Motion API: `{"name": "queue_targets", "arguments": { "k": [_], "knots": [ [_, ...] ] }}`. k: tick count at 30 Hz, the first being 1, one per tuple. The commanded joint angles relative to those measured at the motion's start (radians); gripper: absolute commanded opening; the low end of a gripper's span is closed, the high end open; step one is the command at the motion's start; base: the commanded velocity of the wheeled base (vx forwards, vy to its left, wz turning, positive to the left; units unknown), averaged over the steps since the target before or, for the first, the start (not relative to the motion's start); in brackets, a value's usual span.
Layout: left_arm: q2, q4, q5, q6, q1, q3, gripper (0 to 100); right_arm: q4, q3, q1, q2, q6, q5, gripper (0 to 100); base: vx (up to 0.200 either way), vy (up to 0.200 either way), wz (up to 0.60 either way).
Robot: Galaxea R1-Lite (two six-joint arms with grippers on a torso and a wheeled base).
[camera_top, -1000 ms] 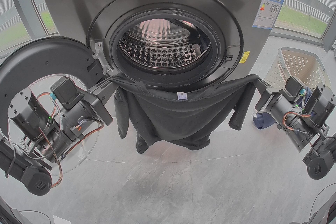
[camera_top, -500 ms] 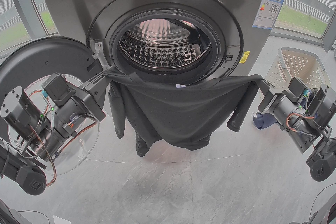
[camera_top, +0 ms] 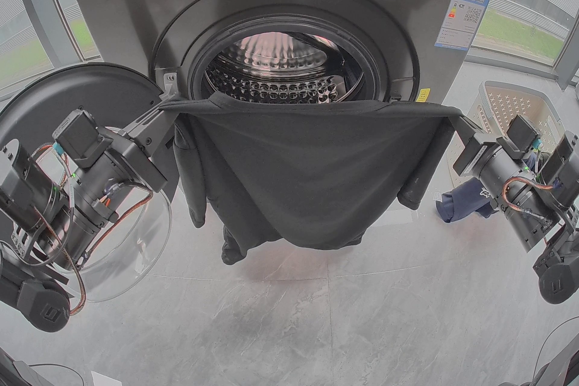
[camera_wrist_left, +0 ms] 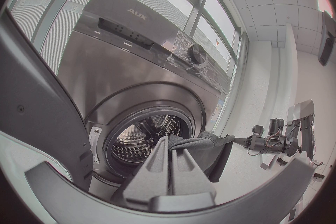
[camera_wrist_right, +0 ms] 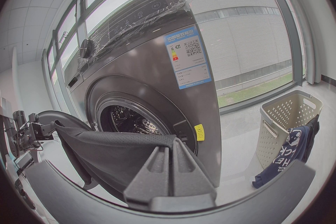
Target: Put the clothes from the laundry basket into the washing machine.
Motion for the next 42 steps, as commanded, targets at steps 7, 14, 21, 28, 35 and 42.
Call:
{"name": "queue_targets", "arguments": {
  "k": [7, 14, 21, 28, 35, 42],
  "knots": [
    [-0.006, -0.001, 0.000, -0.004, 0.004, -0.020, 0, -0.003, -0.028, -0.011, 0.013, -0.001, -0.011, 0, 0.000, 0.000, 0.00],
    [-0.032, 0.001, 0.025, -0.001, 0.006, -0.024, 0, 0.004, -0.056, -0.028, -0.011, -0.004, -0.016, 0, 0.000, 0.000, 0.00],
    [-0.012, 0.001, 0.020, -0.006, 0.006, -0.010, 0, 0.007, -0.074, -0.060, -0.017, -0.004, -0.011, 0, 0.000, 0.000, 0.00],
    [-0.024, 0.001, 0.025, -0.001, 0.012, -0.010, 0, -0.001, -0.076, -0.057, -0.019, -0.007, -0.013, 0, 0.000, 0.000, 0.00],
    [-0.026, -0.001, 0.022, 0.005, 0.013, -0.026, 0, 0.016, -0.080, -0.055, -0.062, -0.009, -0.010, 0, 0.000, 0.000, 0.00],
    [-0.050, 0.001, 0.014, 0.005, 0.018, -0.020, 0, 0.013, -0.073, -0.008, -0.059, -0.009, -0.016, 0, 0.000, 0.000, 0.00]
  ]
}}
